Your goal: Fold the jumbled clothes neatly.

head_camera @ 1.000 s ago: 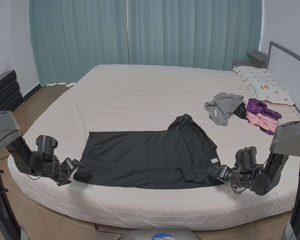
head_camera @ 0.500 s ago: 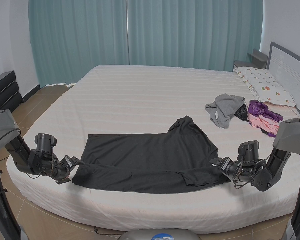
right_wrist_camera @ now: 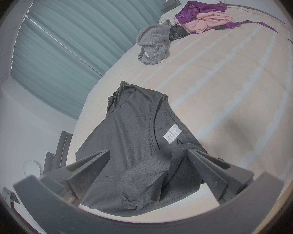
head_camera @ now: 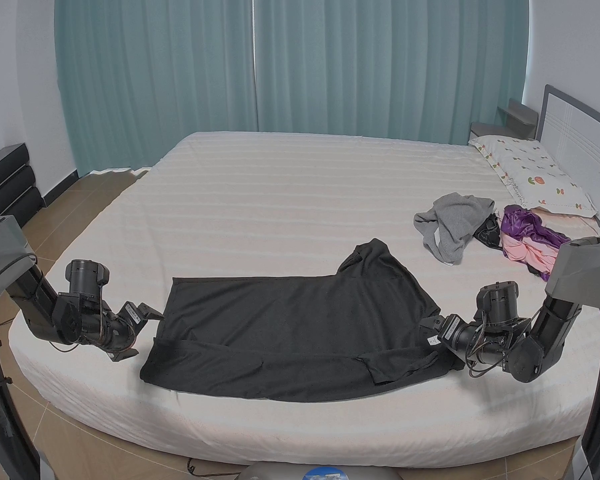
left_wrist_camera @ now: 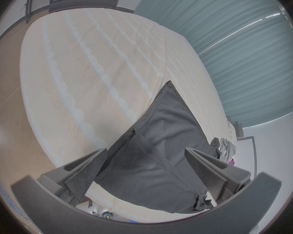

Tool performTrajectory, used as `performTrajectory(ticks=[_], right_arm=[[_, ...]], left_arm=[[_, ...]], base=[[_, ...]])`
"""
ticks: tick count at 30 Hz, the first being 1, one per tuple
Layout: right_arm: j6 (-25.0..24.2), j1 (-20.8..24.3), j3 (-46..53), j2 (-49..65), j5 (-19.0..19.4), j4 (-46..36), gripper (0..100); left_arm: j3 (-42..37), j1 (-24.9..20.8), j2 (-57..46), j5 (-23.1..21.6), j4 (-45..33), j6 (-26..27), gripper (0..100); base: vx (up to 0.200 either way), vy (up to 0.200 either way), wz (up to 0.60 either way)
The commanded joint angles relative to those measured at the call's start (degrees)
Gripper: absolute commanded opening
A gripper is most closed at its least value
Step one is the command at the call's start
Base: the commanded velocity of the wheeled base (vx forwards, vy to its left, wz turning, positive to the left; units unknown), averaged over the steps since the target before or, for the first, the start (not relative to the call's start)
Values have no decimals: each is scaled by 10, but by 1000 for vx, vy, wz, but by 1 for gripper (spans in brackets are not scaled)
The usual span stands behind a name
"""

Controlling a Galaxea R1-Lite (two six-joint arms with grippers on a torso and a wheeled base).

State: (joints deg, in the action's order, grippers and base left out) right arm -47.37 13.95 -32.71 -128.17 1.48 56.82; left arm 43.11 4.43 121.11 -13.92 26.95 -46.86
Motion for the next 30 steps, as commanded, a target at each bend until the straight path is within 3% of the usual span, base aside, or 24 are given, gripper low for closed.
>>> performTrajectory(ticks=[1, 5, 11, 30], right_arm=[[0, 0, 0, -1, 0, 0, 100], [-1, -1, 0, -1, 0, 0, 100], [-4, -2, -1, 4, 0, 1, 100], [-4, 4, 0, 4, -4, 7, 100]], left_arm=[[6, 0, -4, 1, -1, -4, 100], [5, 4, -4, -1, -2, -7, 100], [5, 1, -4, -1, -4, -6, 100], [-3, -13, -4, 1, 0, -5, 100]], base=[[0, 0, 0], [0, 0, 0], [0, 200, 0], [0, 0, 0]])
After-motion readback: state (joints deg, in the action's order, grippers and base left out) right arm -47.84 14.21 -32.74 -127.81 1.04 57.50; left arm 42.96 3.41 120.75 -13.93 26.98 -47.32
